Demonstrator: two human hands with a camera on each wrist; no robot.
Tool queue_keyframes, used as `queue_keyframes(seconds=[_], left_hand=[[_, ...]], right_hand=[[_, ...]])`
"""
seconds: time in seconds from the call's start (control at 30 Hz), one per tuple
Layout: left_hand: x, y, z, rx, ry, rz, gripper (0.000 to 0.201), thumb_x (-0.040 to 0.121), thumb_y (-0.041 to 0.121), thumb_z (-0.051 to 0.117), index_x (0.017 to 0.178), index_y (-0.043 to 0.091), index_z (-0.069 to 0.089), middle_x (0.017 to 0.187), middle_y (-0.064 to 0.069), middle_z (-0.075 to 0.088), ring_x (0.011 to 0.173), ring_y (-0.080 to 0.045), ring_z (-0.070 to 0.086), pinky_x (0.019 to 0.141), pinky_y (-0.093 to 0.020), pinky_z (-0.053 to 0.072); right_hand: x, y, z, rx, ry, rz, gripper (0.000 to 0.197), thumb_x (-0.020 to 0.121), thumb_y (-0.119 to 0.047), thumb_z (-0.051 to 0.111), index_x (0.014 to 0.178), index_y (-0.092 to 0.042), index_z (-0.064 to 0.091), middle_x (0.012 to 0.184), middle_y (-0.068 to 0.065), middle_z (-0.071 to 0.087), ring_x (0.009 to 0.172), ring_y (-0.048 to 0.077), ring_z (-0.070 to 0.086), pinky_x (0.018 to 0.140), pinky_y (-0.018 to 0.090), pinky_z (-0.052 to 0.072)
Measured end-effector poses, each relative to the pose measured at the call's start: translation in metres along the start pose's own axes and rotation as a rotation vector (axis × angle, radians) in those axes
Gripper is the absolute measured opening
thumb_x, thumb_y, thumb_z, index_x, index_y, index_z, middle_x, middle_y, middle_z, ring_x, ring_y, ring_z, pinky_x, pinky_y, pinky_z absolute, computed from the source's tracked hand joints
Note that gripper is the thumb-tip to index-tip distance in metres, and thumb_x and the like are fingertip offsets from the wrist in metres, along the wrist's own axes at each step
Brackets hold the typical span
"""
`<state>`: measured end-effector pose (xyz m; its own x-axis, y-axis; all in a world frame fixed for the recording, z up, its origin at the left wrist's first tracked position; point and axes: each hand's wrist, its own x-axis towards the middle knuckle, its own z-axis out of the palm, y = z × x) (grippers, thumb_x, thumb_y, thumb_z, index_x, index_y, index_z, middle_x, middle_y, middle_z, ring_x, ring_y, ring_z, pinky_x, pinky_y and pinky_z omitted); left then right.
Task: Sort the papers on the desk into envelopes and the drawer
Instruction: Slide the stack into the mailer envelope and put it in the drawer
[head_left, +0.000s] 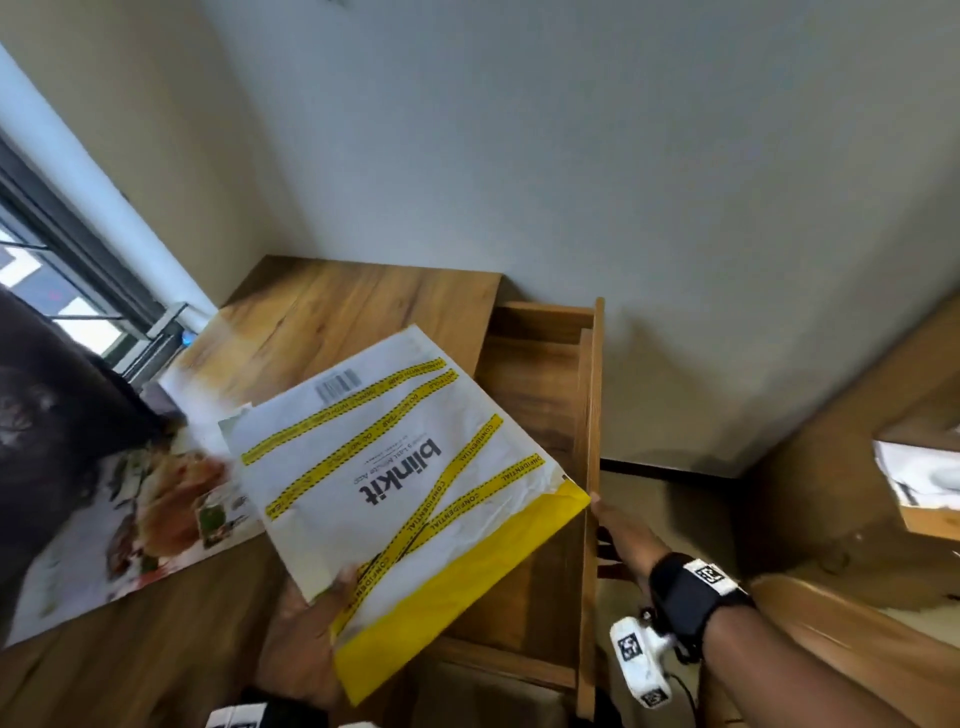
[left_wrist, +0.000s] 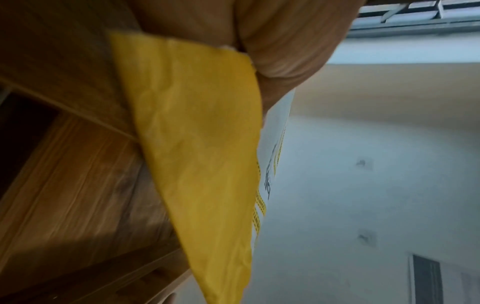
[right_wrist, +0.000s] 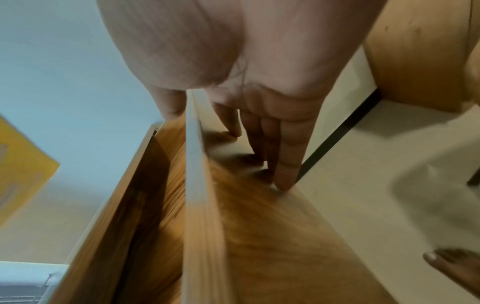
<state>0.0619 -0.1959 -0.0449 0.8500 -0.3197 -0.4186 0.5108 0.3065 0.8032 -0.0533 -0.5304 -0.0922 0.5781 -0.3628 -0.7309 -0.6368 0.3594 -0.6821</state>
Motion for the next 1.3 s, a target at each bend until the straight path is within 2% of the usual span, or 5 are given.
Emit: queue_keyframes(seconds=[0.23,0.5,0.83,1.03,1.3], left_hand=[[0.008,-0.002,0.032,0.392,-0.153,-0.054,0.061,0.058,0.040,0.092,0.114,0.031,0.070,0.119,-0.014,0.070,0.111,-0.039,0.065,0.098,-0.061,0.046],[0.021,-0.025,0.060,0.528,-0.266,-0.133,0.077,0.052,0.047,0.092,0.121,0.025,0.064,0.113,-0.008,0.073,0.103,-0.034,0.069,0.090,-0.057,0.053],[0.039,-0.021,0.057,1.184,-0.244,0.226,0.034,0.090,0.027,0.067,0.119,0.040,0.054,0.119,0.009,0.065,0.111,-0.009,0.061,0.099,-0.038,0.051],[0.043,-0.026,0.038,1.642,-0.125,0.172,0.073,0.092,0.041,0.061,0.153,0.033,0.022,0.164,0.004,0.007,0.150,-0.026,0.011,0.121,-0.050,0.020],[0.037,-0.038,0.025,1.859,-0.137,0.039,0.075,0.097,0.059,0.033,0.148,0.046,-0.022,0.155,0.014,-0.037,0.146,-0.019,-0.028,0.114,-0.066,-0.005]], right_hand=[[-0.040,-0.011,-0.025,-0.004,0.248,-0.204,0.088,0.073,-0.094,0.039,0.121,-0.028,0.070,0.120,0.002,0.072,0.110,0.023,0.067,0.102,0.049,0.050],[-0.080,-0.020,-0.048,0.006,-0.029,-0.361,0.046,0.095,-0.005,0.065,0.137,-0.022,0.055,0.120,0.004,0.073,0.111,0.027,0.070,0.101,0.056,0.051],[-0.072,-0.004,-0.097,-0.042,0.253,-0.469,0.050,0.097,0.002,0.058,0.136,-0.030,0.058,0.117,-0.003,0.074,0.108,0.021,0.070,0.100,0.051,0.052],[-0.031,-0.003,-0.081,-0.134,0.294,-0.429,0.053,0.099,-0.001,0.055,0.143,-0.030,0.052,0.126,-0.008,0.067,0.120,0.021,0.062,0.106,0.043,0.047],[0.025,-0.015,-0.018,-0.325,0.155,-0.399,0.054,0.101,-0.011,0.053,0.149,-0.035,0.042,0.142,-0.013,0.056,0.129,0.014,0.052,0.111,0.040,0.042]])
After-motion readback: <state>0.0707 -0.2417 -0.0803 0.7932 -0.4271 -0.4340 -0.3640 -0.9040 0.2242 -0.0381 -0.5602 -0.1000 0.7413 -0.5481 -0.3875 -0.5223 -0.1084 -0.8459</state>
